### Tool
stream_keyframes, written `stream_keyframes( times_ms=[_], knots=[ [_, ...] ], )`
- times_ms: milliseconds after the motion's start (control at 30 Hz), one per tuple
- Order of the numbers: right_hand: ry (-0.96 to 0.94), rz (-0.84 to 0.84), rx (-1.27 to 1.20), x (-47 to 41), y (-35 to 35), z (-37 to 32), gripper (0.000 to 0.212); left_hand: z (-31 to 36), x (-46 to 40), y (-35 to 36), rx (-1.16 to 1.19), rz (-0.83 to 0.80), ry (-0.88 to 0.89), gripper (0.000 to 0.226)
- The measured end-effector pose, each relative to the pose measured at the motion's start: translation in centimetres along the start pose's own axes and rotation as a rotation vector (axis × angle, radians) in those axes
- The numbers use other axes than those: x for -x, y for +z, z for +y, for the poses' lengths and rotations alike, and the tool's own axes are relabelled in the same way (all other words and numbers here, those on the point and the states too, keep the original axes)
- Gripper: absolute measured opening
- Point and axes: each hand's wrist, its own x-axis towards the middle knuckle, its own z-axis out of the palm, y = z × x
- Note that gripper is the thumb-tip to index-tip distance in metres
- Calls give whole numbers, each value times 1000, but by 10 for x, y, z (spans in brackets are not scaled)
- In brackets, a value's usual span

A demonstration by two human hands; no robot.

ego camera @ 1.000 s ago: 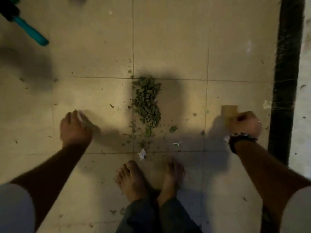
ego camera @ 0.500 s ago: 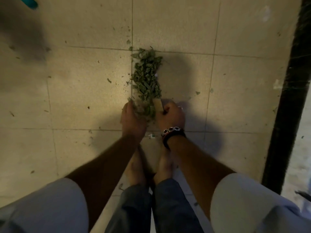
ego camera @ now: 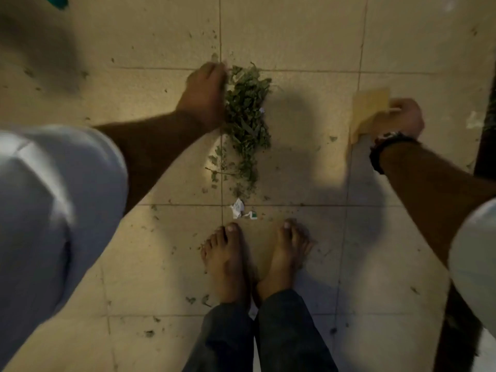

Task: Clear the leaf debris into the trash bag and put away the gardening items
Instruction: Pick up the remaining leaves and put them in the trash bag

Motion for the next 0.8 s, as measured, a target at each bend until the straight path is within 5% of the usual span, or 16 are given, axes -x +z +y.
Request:
stream_keyframes(
  times_ms=[133,267,400,567,667,800],
  knots=[
    [-195,-132,40,24,60,-49,36,39,-44,9,-262,-244,176,94],
    [-393,-287,167,67,92,-50,35,43,0,23,-342,-253,281,96],
    [-385,-412,189,91,84,-13,37,27,79,12,7,-295,98,88],
    [-167,-228,102,89,48,41,37,-21,134,1,232,25,-173,65],
    [-151,-256,142,83,40,52,39,-41,136,7,167,-86,-337,86],
    [-251,-335,168,85,49,37,36,-24,124,15,140,-200,-288,113]
  ],
)
